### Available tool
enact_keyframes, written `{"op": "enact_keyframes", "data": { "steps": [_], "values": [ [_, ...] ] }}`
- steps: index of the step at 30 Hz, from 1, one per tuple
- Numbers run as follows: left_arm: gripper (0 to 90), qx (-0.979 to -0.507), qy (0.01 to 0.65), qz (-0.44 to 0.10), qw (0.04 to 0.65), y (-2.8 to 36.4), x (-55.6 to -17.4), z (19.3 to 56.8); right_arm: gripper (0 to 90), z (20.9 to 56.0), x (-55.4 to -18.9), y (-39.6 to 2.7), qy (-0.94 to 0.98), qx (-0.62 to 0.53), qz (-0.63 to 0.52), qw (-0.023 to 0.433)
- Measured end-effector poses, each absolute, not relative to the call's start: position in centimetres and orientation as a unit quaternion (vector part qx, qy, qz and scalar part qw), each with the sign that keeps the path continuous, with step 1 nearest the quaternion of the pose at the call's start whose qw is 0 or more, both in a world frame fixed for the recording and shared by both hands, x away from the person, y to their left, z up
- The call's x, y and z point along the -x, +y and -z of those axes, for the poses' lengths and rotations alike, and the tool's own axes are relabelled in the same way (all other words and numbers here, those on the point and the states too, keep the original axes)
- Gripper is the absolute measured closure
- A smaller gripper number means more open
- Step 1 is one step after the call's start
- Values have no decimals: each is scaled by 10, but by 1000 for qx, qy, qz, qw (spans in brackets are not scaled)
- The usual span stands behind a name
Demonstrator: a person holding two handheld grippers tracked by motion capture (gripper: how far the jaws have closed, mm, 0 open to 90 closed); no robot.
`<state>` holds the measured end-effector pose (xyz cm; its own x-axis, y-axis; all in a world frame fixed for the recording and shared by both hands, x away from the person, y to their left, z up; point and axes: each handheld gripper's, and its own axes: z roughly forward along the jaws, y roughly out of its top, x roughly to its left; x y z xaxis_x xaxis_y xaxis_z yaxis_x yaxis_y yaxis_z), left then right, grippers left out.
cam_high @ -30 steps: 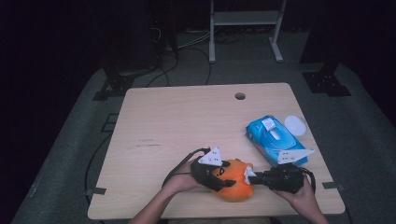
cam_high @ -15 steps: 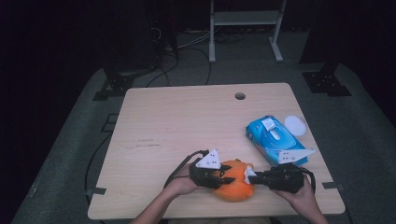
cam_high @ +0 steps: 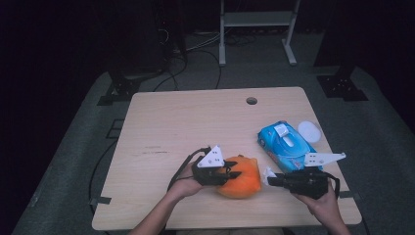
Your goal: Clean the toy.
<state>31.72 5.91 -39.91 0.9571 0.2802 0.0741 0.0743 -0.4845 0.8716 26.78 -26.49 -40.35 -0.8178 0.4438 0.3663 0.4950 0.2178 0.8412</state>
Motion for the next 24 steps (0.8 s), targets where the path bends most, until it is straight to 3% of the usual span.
{"op": "enact_keyframes", "data": {
  "steps": [13, 19, 24],
  "values": [
    [648, -841, 167, -198, 476, 93, -365, 381, 797, 412, -275, -265, -793, 311, 523, 13],
    [648, -854, 187, -195, 445, 98, -378, 407, 798, 419, -281, -264, -808, 319, 495, -6],
    [607, -844, 201, -178, 464, 103, -378, 415, 792, 427, -285, -261, -820, 324, 472, -14]
  ]
}}
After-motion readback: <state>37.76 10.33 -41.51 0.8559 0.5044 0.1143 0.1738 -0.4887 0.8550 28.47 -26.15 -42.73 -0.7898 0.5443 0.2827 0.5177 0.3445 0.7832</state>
